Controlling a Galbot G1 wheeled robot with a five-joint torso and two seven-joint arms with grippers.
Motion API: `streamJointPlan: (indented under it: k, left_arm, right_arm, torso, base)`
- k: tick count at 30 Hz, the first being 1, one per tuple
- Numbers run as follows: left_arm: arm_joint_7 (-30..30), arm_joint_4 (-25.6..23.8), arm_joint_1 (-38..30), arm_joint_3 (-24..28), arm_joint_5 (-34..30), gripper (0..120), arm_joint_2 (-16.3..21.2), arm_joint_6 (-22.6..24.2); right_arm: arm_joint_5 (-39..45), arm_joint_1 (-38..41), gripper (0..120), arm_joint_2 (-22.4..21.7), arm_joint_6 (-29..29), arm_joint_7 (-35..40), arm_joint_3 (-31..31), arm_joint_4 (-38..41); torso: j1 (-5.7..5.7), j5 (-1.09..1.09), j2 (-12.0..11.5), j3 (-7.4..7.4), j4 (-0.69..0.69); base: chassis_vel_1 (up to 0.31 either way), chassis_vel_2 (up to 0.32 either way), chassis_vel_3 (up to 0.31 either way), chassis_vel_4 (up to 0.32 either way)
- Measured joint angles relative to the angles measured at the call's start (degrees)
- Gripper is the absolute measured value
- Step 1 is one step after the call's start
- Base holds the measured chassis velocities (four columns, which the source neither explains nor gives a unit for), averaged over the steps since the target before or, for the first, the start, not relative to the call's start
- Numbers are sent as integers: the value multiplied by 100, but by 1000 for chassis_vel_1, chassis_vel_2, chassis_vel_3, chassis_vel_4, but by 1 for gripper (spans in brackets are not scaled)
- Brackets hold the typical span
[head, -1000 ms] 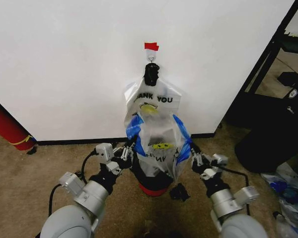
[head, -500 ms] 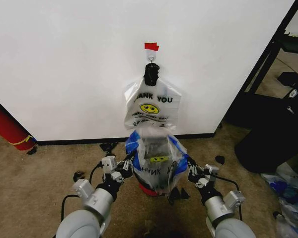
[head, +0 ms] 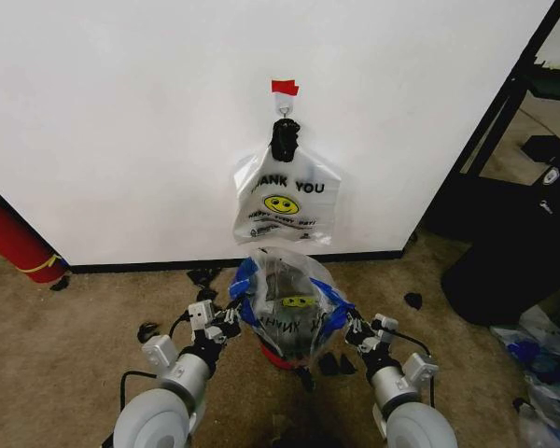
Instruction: Pick up the garbage bag from the wall and place it over the trash bin.
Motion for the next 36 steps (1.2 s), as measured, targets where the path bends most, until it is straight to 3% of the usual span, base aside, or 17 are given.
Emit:
streamJointPlan:
  k: [9,18,27,36]
  left_arm:
    - [-95,-60,193,-119,-30,0,83,40]
    - [-157,-620,495,-374,-169,0,360,104]
    - [-251,33,94,30,-90,0,-67,194]
    - [-295,203,317,-104,-159,0,40,335]
  right_arm:
    - [159,82,0,25,-282,239,-32,13]
    - [189,30,0,77,-404,260,-262,338]
    - [220,131,0,36,-352,389,17,10]
    - [150,114,0,68,-389,396,26,-236]
  torso:
    - [0,-1,0,0,0]
    - [0,1,0,0,1]
    - [0,0,0,0,-1]
    - [0,1,0,0,0]
  base:
    - [0,0,0,0]
    - [0,0,0,0]
    - [0,0,0,0]
    - [0,0,0,0]
